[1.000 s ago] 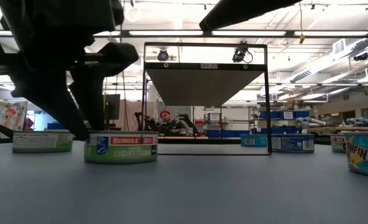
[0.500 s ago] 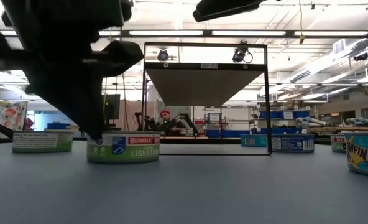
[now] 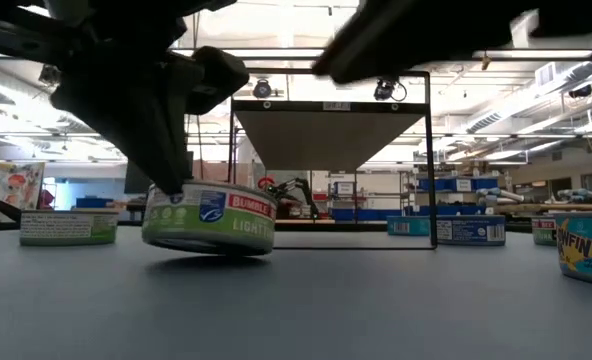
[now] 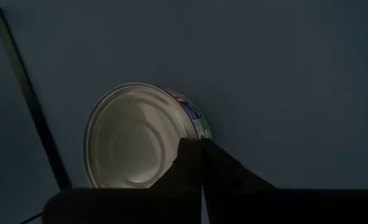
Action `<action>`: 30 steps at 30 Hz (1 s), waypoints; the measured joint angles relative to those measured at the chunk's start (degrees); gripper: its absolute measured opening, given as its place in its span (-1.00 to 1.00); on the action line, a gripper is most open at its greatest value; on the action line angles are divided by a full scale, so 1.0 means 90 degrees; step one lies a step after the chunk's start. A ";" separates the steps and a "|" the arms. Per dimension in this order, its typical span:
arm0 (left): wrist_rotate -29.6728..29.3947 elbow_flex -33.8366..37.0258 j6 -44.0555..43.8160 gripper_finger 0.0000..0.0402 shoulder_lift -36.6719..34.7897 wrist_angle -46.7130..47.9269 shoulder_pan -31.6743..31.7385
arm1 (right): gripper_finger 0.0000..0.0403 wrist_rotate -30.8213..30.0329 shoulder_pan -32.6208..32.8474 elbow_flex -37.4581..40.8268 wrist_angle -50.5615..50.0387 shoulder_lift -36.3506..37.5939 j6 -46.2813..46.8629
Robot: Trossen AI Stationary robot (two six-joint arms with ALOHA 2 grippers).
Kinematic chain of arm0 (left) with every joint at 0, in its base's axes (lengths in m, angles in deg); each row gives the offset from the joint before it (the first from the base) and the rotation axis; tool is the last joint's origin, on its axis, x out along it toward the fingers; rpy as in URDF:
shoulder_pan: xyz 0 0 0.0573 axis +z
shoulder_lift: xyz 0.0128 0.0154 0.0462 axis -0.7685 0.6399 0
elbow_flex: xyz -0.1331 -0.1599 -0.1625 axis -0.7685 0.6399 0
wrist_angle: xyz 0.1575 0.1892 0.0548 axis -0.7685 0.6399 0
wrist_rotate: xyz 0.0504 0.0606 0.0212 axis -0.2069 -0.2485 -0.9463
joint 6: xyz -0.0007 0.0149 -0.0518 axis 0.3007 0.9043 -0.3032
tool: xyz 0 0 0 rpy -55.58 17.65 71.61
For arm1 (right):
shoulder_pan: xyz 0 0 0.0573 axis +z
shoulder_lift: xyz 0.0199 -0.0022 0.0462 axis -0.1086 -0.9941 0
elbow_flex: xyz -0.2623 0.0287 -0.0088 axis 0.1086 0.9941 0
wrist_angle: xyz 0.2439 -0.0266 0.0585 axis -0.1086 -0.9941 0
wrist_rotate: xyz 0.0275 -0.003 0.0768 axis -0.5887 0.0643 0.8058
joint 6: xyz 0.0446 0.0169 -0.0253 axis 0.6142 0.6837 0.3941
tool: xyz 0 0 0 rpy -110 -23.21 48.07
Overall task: Stack canned seafood by type on shelf
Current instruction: Put the green tuna can on the shelf
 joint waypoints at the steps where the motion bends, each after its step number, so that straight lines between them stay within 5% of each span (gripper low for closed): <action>1: 0.0000 0.0000 -0.0017 -1.00 0.0000 -0.0020 0.0011 | 0.34 -0.0047 0.0001 0.0001 0.0028 -0.0118 -0.0073; 14: 0.0014 -0.0010 -0.0303 -1.00 -0.0015 -0.0505 0.0206 | 0.49 -0.0275 -0.0081 0.0005 0.0996 -0.1189 -0.0679; 30: 0.0025 -0.0012 -0.0344 -1.00 -0.0121 -0.0968 0.0292 | 0.30 -0.0170 -0.0481 0.0005 0.1222 -0.1257 -0.0749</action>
